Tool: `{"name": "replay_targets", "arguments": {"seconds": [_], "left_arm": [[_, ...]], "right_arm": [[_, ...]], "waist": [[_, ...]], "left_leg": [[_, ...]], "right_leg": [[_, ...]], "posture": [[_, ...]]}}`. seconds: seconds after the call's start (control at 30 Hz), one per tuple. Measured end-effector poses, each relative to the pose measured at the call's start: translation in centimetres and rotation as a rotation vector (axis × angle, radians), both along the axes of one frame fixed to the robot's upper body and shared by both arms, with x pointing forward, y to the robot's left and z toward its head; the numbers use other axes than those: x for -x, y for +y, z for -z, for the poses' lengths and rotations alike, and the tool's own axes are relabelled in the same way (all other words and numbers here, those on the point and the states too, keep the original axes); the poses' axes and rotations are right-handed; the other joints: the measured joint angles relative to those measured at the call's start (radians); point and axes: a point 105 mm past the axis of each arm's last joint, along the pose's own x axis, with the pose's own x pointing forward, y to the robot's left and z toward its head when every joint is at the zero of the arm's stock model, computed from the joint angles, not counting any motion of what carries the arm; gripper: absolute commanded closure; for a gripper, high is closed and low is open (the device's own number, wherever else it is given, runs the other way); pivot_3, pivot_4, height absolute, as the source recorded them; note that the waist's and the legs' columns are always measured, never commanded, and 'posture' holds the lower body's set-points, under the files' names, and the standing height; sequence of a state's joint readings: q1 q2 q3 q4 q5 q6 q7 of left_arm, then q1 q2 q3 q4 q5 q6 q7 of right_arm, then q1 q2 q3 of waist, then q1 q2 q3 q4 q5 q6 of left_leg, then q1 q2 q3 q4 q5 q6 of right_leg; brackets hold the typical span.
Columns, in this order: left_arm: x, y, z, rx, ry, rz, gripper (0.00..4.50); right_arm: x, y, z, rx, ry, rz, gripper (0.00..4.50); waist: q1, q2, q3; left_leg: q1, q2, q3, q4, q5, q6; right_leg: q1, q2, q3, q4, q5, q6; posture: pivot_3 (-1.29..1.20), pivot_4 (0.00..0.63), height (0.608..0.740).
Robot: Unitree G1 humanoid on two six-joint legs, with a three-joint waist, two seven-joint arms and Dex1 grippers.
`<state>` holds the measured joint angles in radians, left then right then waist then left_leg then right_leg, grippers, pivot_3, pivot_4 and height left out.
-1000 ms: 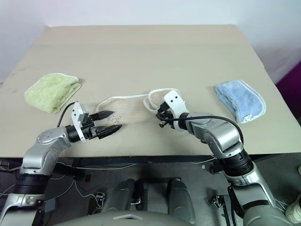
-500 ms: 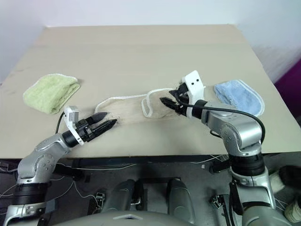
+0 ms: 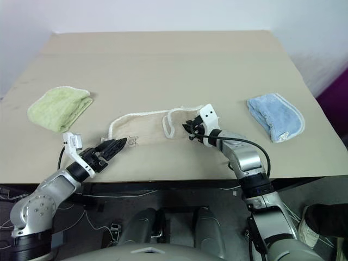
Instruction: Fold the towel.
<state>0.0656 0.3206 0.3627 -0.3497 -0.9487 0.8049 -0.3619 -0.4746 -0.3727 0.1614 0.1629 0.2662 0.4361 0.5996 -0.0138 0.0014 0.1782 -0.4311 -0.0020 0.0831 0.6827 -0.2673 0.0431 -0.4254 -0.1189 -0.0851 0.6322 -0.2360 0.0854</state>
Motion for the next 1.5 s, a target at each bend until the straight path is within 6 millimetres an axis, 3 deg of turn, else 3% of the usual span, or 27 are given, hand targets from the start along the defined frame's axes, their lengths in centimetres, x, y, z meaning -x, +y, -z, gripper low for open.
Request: {"name": "replay_targets", "arguments": {"seconds": [0.23,0.5,0.9,1.23,1.5], "left_arm": [[0.6,0.3,0.3,0.102,0.073,-0.084,0.00],[1.0,0.6,0.2,0.279,0.179,-0.167,0.00],[2.9,1.1,0.3,0.300,0.328,-0.182,0.00],[1.2,0.1,0.8,0.318,0.362,-0.131,0.00],[-0.2,-0.1,1.8,0.320,0.391,-0.102,2.71]], "right_arm": [[0.7,0.2,-1.3,-0.043,-0.022,-0.046,3.69],[1.2,-0.2,-5.9,-0.062,-0.150,-0.098,3.69],[1.8,0.0,-6.7,-0.048,-0.166,-0.131,3.69],[1.9,0.4,-6.8,-0.058,-0.170,-0.127,3.69],[2.2,0.7,-7.1,-0.060,-0.173,-0.118,3.72]], "waist": [[0.002,0.000,0.000],[0.001,0.002,-0.001],[-0.003,0.006,-0.003],[0.024,0.023,-0.013],[0.055,0.023,-0.013]], "left_leg": [[0.003,0.000,-0.001,-0.002,-0.001,-0.001],[0.003,0.000,-0.001,-0.003,-0.001,-0.001],[0.004,0.000,0.001,-0.006,-0.002,-0.001],[0.005,-0.001,0.001,-0.006,-0.001,-0.001],[0.004,-0.001,0.002,-0.006,-0.001,-0.001]], "right_leg": [[0.000,-0.001,0.001,-0.001,-0.002,-0.003],[0.000,-0.001,0.001,-0.002,-0.002,-0.004],[-0.001,-0.002,0.003,-0.005,-0.003,-0.006],[0.000,-0.004,0.001,-0.005,-0.003,-0.006],[0.002,-0.008,-0.004,-0.005,-0.004,-0.006]], "posture": [[0.00,0.150,0.701],[0.00,0.150,0.701],[0.00,0.150,0.701],[0.00,0.150,0.701],[0.00,0.150,0.701]]}}
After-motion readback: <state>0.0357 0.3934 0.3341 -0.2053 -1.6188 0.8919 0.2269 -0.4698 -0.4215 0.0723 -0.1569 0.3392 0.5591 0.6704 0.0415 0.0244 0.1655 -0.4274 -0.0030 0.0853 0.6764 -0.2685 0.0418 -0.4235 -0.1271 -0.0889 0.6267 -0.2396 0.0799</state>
